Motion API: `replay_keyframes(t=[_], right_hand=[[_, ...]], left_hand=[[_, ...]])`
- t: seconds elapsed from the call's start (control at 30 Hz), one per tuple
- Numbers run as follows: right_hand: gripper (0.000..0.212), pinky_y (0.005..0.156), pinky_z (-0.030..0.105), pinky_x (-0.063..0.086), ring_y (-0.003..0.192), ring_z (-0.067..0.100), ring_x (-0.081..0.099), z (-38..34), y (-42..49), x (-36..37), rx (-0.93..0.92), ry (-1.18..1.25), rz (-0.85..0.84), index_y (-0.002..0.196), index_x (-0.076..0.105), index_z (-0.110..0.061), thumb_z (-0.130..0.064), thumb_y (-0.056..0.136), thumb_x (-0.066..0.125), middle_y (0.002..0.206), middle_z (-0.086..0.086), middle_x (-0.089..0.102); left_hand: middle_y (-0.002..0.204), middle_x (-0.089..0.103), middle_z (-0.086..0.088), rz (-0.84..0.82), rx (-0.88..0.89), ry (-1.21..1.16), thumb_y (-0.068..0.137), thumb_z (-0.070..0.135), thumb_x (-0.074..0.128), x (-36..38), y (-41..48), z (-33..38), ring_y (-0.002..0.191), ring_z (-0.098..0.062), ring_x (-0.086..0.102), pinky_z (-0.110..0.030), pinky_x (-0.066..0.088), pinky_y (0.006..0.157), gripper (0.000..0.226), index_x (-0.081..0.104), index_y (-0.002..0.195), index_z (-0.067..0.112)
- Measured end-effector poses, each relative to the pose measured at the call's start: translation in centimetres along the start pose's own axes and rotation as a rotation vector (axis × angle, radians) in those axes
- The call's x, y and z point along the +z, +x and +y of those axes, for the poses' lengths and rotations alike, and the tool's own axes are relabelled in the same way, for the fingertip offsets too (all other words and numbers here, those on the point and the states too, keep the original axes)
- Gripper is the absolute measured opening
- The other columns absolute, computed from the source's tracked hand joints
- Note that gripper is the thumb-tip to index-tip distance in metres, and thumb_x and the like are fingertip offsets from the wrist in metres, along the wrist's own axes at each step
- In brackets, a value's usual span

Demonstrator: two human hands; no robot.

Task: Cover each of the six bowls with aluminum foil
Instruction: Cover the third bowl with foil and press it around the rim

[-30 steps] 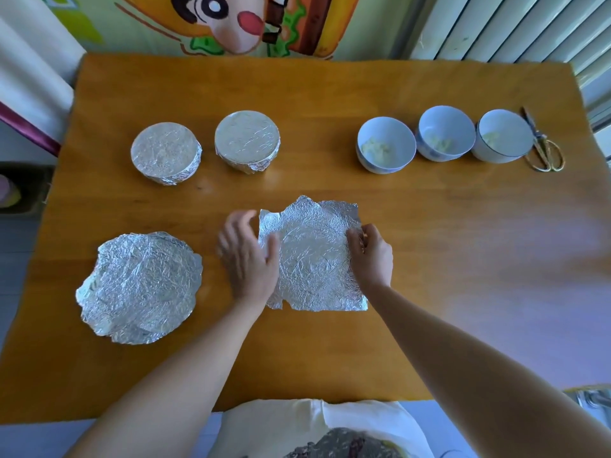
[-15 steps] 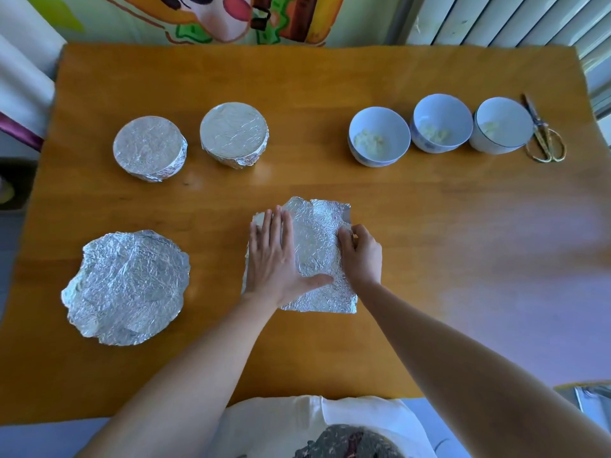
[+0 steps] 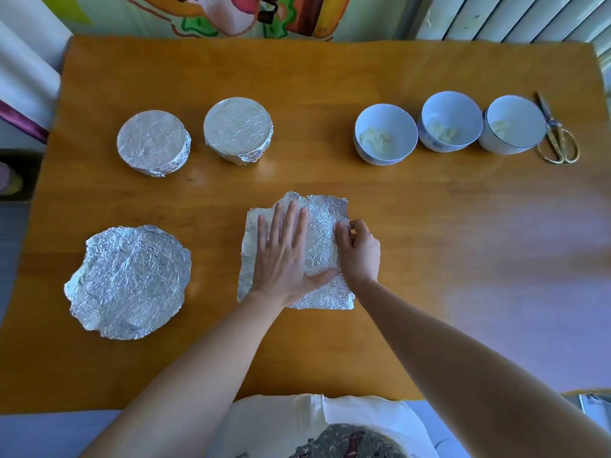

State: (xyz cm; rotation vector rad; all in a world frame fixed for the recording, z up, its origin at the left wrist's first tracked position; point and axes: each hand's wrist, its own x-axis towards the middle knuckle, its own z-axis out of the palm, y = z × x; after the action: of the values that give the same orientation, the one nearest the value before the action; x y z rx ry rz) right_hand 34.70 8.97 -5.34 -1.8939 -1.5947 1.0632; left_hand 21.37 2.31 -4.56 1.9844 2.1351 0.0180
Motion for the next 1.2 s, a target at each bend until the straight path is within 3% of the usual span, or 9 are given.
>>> replay_keyframes(t=[0.27,0.53,0.7,0.8,0.87,0.93,1.03,1.13,1.2], right_hand=[[0.029,0.065,0.037,0.044,0.073,0.03,0.059,0.9,0.2,0.4,0.103,0.042,-0.059,0.084,0.058,-0.012,-0.037,0.098,0.051,0.075,0.007,0.067],[0.034,0.059,0.034,0.041,0.057,0.022,0.049,1.1,0.4,0.7,0.126,0.081,-0.132,0.071,0.051,-0.016,-0.035,0.099,0.051,0.054,-0.003,0.051],[0.031,0.047,0.024,0.038,0.035,0.003,0.044,0.9,0.6,0.0,0.172,0.119,-0.252,0.076,0.052,-0.014,-0.035,0.099,0.052,0.05,-0.002,0.051],[0.016,0.064,0.03,0.044,0.063,0.013,0.06,1.0,0.8,-0.4,0.14,0.12,-0.112,0.101,0.056,-0.013,-0.028,0.096,0.056,0.071,-0.005,0.061],[0.02,0.077,0.028,0.04,0.086,0.019,0.057,0.7,0.9,-0.8,-0.125,0.051,0.101,0.112,0.055,-0.009,-0.018,0.093,0.055,0.094,0.0,0.06],[0.025,0.086,0.028,0.038,0.097,0.022,0.053,-0.3,1.0,-1.1,-0.475,-0.033,0.169,0.115,0.055,-0.004,-0.014,0.093,0.052,0.107,0.006,0.058],[0.035,0.093,0.033,0.038,0.112,0.023,0.053,-1.3,0.5,-0.3,-0.745,-0.147,-0.084,0.127,0.055,-0.007,-0.022,0.097,0.046,0.126,0.006,0.059],[0.048,0.1,0.035,0.036,0.127,0.019,0.047,-0.5,0.2,1.3,-0.716,-0.263,-0.328,0.14,0.048,-0.013,-0.035,0.099,0.036,0.141,0.002,0.052],[0.048,0.097,0.037,0.041,0.124,0.02,0.051,0.1,0.5,1.7,-0.637,-0.232,-0.359,0.14,0.048,-0.015,-0.036,0.1,0.033,0.138,0.002,0.055]], left_hand=[[0.163,0.019,-0.02,-0.024,-0.063,-0.031,0.065,0.101,0.022,0.8,-0.5,-0.6,0.151,-0.032,0.019,-0.054,0.021,0.12,0.135,0.012,0.158,0.003],[0.154,0.035,-0.022,-0.019,-0.072,-0.033,0.061,0.102,0.027,0.5,-0.5,-0.6,0.137,-0.037,0.039,-0.052,0.034,0.111,0.14,0.022,0.154,-0.002],[0.154,0.035,-0.021,-0.026,-0.085,-0.018,0.061,0.103,0.021,0.4,-0.5,-0.5,0.135,-0.037,0.04,-0.051,0.033,0.111,0.141,0.02,0.155,-0.002],[0.156,0.033,-0.022,-0.041,-0.094,-0.001,0.06,0.103,0.021,0.2,-0.5,-0.4,0.136,-0.038,0.039,-0.051,0.032,0.112,0.141,0.018,0.155,-0.002],[0.157,0.031,-0.022,-0.047,-0.1,0.005,0.06,0.102,0.022,0.2,-0.5,-0.4,0.137,-0.038,0.038,-0.052,0.03,0.113,0.141,0.017,0.155,-0.003],[0.156,0.032,-0.023,-0.042,-0.105,0.007,0.061,0.101,0.025,0.3,-0.5,-0.3,0.136,-0.038,0.038,-0.052,0.03,0.113,0.141,0.018,0.155,-0.004],[0.153,0.036,-0.024,-0.028,-0.109,-0.005,0.061,0.098,0.033,0.2,-0.5,-0.2,0.134,-0.037,0.04,-0.051,0.033,0.112,0.139,0.023,0.152,-0.006],[0.154,0.035,-0.021,-0.043,-0.115,0.011,0.061,0.095,0.034,0.2,-0.5,-0.2,0.137,-0.032,0.039,-0.047,0.031,0.113,0.136,0.024,0.152,-0.006],[0.154,0.034,-0.02,-0.049,-0.117,0.02,0.061,0.097,0.033,0.2,-0.5,-0.2,0.138,-0.032,0.038,-0.047,0.03,0.114,0.138,0.021,0.153,-0.006]])
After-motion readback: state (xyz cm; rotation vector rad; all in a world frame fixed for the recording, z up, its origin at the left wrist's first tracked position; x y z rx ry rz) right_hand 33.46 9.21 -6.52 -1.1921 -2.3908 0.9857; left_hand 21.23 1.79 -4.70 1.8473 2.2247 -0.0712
